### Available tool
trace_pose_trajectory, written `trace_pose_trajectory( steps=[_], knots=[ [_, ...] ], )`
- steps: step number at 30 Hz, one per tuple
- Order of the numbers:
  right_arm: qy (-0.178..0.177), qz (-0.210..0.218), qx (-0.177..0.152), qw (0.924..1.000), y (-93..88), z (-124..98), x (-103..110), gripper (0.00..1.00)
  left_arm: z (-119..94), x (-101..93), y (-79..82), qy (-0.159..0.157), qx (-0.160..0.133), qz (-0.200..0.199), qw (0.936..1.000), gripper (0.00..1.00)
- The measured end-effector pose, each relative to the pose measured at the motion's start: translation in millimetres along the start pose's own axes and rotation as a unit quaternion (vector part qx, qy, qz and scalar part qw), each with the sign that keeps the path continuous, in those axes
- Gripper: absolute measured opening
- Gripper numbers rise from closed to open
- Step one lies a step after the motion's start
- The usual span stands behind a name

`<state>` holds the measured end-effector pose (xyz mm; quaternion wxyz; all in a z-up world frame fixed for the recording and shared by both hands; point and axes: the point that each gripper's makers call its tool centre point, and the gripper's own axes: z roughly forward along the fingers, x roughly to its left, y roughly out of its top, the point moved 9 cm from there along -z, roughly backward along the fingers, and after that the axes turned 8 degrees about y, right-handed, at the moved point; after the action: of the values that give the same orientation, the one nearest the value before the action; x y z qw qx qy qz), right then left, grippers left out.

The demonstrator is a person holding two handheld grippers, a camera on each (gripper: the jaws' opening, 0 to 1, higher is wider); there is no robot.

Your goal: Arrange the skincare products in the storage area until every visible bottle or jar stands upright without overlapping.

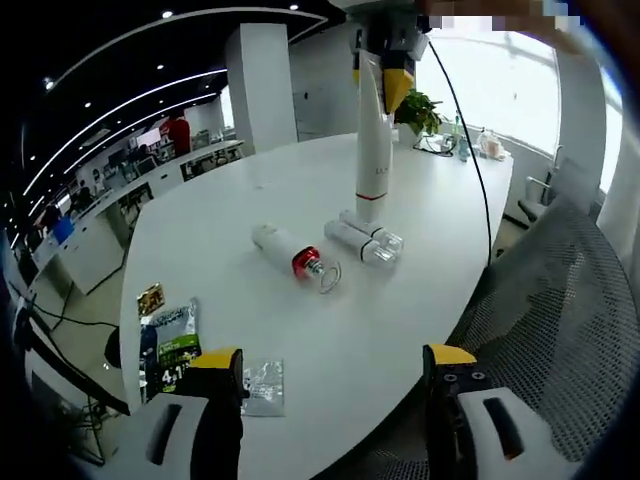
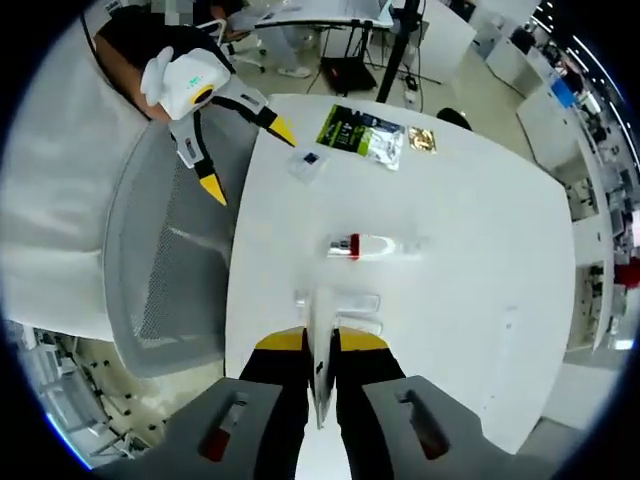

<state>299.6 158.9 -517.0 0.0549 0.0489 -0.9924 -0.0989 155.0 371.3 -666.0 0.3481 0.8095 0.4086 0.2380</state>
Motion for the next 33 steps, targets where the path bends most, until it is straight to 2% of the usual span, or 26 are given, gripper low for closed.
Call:
trace_pose_trajectory(
  steps=[5, 9, 15, 33],
  knots=[
    [0.000, -0.004, 0.009, 1.0000, -0.2, -6.0, -15.3, 0.06, 1.5, -0.3, -4.0, 0.007, 0.017, 0.012, 0.9998, 0.72],
    [-0.005, -0.003, 0.007, 1.0000, -2.7, -9.7, -27.5, 0.06, 0.9, 2.5, -3.8, 0.017, 0.015, 0.017, 0.9996, 0.68],
    [-0.009, 0.000, 0.011, 0.9999, -6.5, -13.6, -46.9, 0.06, 2.3, 2.6, -5.5, 0.017, 0.023, 0.014, 0.9995, 0.70],
    [-0.015, 0.041, 0.031, 0.9985, -22.8, 6.5, -119.1, 0.06, 4.4, 3.5, -8.8, 0.026, 0.047, 0.026, 0.9982, 0.67]
  ],
)
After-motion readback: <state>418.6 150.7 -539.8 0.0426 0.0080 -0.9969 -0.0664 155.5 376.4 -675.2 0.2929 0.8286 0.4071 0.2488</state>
